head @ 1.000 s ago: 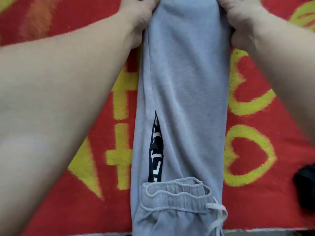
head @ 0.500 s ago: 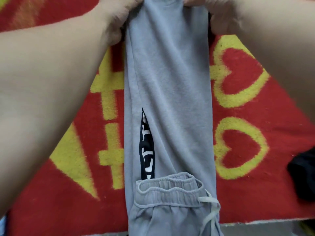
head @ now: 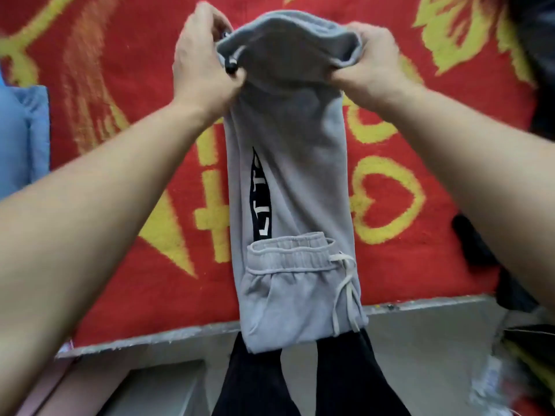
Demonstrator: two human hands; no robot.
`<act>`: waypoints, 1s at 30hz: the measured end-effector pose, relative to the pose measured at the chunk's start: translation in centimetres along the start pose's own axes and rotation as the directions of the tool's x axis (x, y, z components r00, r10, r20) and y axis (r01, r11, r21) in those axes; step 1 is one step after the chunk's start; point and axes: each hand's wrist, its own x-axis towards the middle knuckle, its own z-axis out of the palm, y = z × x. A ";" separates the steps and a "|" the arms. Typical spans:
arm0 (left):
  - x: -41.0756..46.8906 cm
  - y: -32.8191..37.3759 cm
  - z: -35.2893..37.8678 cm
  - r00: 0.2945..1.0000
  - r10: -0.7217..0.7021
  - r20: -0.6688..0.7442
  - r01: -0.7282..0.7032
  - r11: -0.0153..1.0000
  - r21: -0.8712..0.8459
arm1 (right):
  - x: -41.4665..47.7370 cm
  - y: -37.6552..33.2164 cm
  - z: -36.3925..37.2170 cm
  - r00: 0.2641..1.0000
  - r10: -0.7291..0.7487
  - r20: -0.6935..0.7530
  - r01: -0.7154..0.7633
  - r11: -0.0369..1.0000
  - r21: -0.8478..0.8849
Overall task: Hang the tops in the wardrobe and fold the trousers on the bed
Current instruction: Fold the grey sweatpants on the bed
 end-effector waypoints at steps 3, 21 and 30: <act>-11.2 -1.7 -0.4 0.984 0.170 0.054 -0.174 0.980 0.098 | -8.5 3.9 0.7 0.976 -0.217 0.017 0.210 0.918 -0.337; -12.4 -5.9 3.9 0.528 -0.648 0.549 0.848 0.365 -0.385 | -10.1 8.0 5.2 0.809 0.557 0.187 -0.585 0.791 0.179; -8.6 -5.7 6.1 0.650 -0.568 0.505 0.760 0.457 -0.463 | -4.5 8.4 5.9 0.833 0.518 0.194 -0.552 0.799 0.239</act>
